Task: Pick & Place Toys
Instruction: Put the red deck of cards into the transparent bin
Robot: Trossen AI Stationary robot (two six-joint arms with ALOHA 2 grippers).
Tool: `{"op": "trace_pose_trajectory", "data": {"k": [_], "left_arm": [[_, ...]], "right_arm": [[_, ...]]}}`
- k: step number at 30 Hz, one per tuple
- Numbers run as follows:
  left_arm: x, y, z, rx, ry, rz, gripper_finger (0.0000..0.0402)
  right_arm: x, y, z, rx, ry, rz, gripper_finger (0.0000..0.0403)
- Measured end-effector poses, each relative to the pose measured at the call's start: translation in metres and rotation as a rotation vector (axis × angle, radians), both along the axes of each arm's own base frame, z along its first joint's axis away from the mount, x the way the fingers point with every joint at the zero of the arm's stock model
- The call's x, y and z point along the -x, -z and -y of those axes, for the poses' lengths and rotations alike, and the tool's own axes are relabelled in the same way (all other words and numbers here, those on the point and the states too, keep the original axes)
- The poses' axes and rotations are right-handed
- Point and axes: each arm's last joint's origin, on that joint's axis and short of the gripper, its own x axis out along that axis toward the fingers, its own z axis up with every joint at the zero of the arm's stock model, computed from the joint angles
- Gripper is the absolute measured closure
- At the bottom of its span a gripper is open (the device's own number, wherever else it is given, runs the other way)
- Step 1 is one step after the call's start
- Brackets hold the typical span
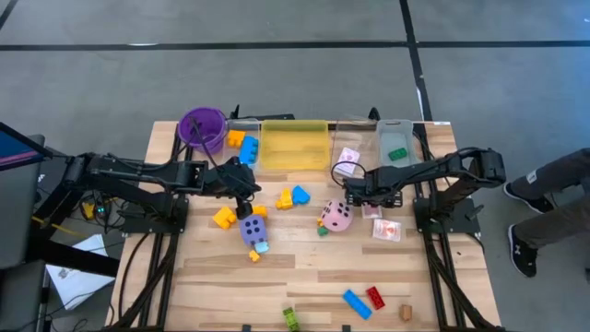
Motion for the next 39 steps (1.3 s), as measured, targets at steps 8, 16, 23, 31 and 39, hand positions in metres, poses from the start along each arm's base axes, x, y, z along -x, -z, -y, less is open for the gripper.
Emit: {"op": "trace_pose_trajectory", "data": {"k": [8,16,23,31,39], "left_arm": [[0.0,0.0,0.0,0.0,0.0,0.001,0.0402],[0.0,0.0,0.0,0.0,0.0,0.002,0.0402],[0.0,0.0,0.0,0.0,0.0,0.002,0.0402],[0.0,0.0,0.0,0.0,0.0,0.002,0.0402],[0.0,0.0,0.0,0.0,0.0,0.002,0.0402]], "right_arm": [[0.0,0.0,-0.001,0.041,-0.031,-0.007,0.0094],[-0.009,-0.013,0.0,0.068,-0.069,-0.014,0.0095],[-0.017,-0.036,0.0,0.099,-0.105,-0.047,0.0096],[-0.034,-0.077,-0.007,0.147,-0.179,-0.015,0.0096],[-0.045,-0.129,-0.009,0.247,-0.246,0.007,0.0096]]}}
